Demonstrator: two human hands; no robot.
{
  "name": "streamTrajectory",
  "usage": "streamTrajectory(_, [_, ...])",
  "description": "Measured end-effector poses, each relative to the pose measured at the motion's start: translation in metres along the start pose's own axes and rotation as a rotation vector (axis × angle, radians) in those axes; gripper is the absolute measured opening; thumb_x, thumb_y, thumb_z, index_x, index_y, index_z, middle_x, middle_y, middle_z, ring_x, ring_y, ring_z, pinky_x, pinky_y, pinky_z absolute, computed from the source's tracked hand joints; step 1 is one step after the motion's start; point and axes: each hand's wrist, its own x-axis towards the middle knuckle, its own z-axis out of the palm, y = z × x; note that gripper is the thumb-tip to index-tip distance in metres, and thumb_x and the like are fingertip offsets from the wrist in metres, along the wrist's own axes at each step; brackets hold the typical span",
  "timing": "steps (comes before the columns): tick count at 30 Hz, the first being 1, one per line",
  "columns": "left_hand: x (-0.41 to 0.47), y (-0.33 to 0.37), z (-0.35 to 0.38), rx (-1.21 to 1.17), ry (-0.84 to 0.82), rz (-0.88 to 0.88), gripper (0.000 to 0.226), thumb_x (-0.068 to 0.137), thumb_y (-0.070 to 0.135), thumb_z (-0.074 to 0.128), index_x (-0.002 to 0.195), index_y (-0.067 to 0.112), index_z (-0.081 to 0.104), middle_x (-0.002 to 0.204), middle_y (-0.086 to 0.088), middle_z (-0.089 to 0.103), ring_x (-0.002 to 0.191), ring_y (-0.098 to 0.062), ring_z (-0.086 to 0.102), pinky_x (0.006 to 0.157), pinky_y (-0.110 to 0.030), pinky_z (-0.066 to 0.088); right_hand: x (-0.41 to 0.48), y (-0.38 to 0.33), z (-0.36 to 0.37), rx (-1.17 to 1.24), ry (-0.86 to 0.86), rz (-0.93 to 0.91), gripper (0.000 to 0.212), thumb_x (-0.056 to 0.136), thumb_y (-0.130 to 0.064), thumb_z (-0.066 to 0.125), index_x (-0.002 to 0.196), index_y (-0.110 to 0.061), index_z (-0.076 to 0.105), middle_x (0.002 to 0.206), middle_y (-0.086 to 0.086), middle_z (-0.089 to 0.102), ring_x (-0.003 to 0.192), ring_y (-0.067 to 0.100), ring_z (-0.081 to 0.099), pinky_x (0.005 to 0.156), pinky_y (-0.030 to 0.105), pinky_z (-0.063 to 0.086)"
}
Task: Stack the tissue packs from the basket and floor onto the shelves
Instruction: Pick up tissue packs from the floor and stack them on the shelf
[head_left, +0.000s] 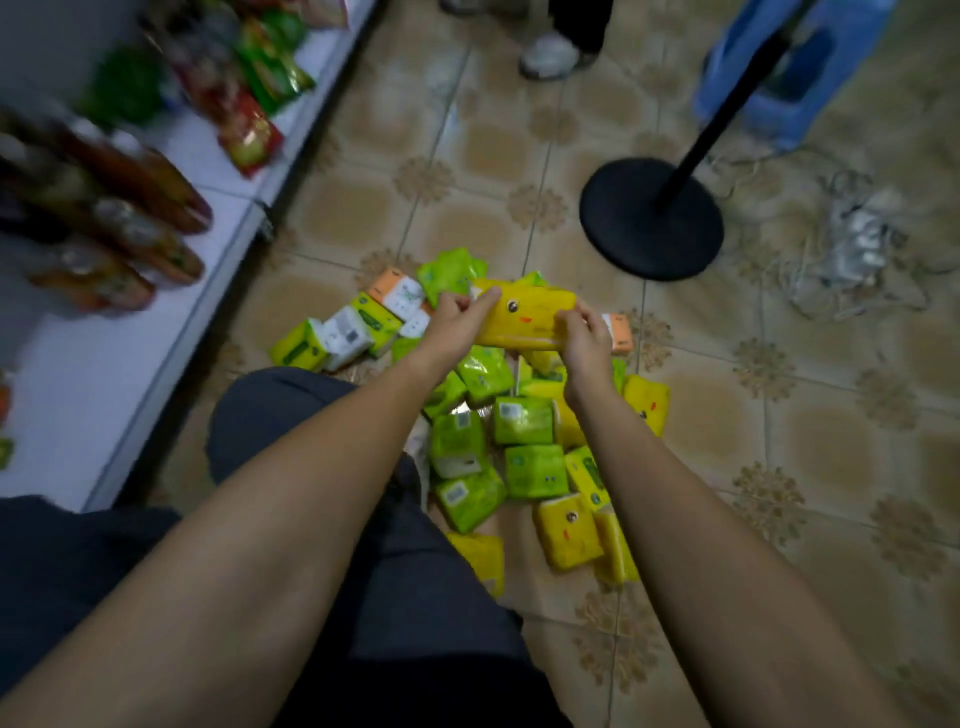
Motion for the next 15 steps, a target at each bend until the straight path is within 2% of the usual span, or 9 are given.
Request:
streamTrajectory(2, [-0.015, 0.018, -0.025, -0.037, 0.081, 0.073, 0.034, 0.092, 0.036, 0.055, 0.106, 0.010, 0.039, 0.103, -0.003, 0.043, 0.095, -0.015, 0.042, 0.068, -0.024, 0.035, -0.021, -0.025, 0.019, 0.009, -0.077, -0.087, 0.026, 0.093, -0.011, 0.049, 0.119, -0.009, 0.052, 0.096, 0.002, 0.053, 0.079, 0.009, 0.052, 0.058, 0.009, 0.042])
streamTrajectory(4, [-0.031, 0.036, -0.050, -0.079, 0.162, 0.163, 0.040, 0.089, 0.032, 0.061, 0.114, 0.010, 0.039, 0.106, -0.002, 0.046, 0.097, -0.014, 0.046, 0.072, -0.023, 0.039, -0.043, -0.047, 0.039, 0.025, -0.149, -0.172, 0.029, 0.092, -0.013, 0.053, 0.120, -0.005, 0.051, 0.101, 0.005, 0.053, 0.091, 0.014, 0.051, 0.068, 0.015, 0.043])
streamTrajectory(6, [-0.052, 0.053, -0.077, -0.123, 0.232, 0.273, 0.049, 0.089, 0.024, 0.062, 0.127, 0.007, 0.039, 0.110, 0.000, 0.048, 0.100, -0.011, 0.048, 0.076, -0.018, 0.041, -0.067, -0.068, 0.062, 0.021, -0.210, -0.265, 0.033, 0.091, -0.015, 0.057, 0.119, -0.002, 0.049, 0.096, 0.002, 0.053, 0.090, 0.013, 0.050, 0.063, 0.009, 0.042])
streamTrajectory(8, [-0.075, 0.067, -0.109, -0.109, 0.292, 0.390, 0.044, 0.092, 0.020, 0.057, 0.131, 0.006, 0.041, 0.112, -0.001, 0.052, 0.101, -0.010, 0.050, 0.077, -0.017, 0.042, -0.093, -0.086, 0.087, 0.014, -0.277, -0.358, 0.035, 0.089, -0.016, 0.059, 0.119, -0.001, 0.048, 0.094, -0.001, 0.052, 0.086, 0.010, 0.050, 0.058, 0.003, 0.040])
streamTrajectory(13, [-0.133, 0.081, -0.205, -0.031, 0.523, 0.539, 0.038, 0.099, 0.025, 0.041, 0.132, 0.007, 0.047, 0.125, -0.014, 0.057, 0.111, -0.027, 0.056, 0.091, -0.034, 0.045, -0.167, -0.119, 0.161, 0.035, -0.538, -0.485, 0.034, 0.093, -0.017, 0.053, 0.125, -0.008, 0.044, 0.111, 0.004, 0.052, 0.097, 0.014, 0.051, 0.067, 0.016, 0.045])
streamTrajectory(15, [-0.162, 0.082, -0.245, -0.013, 0.658, 0.565, 0.038, 0.101, 0.023, 0.036, 0.133, 0.005, 0.047, 0.130, -0.016, 0.055, 0.118, -0.028, 0.052, 0.093, -0.029, 0.041, -0.204, -0.128, 0.192, 0.055, -0.652, -0.537, 0.036, 0.095, -0.013, 0.048, 0.130, -0.007, 0.042, 0.116, 0.008, 0.053, 0.098, 0.014, 0.052, 0.063, 0.010, 0.046])
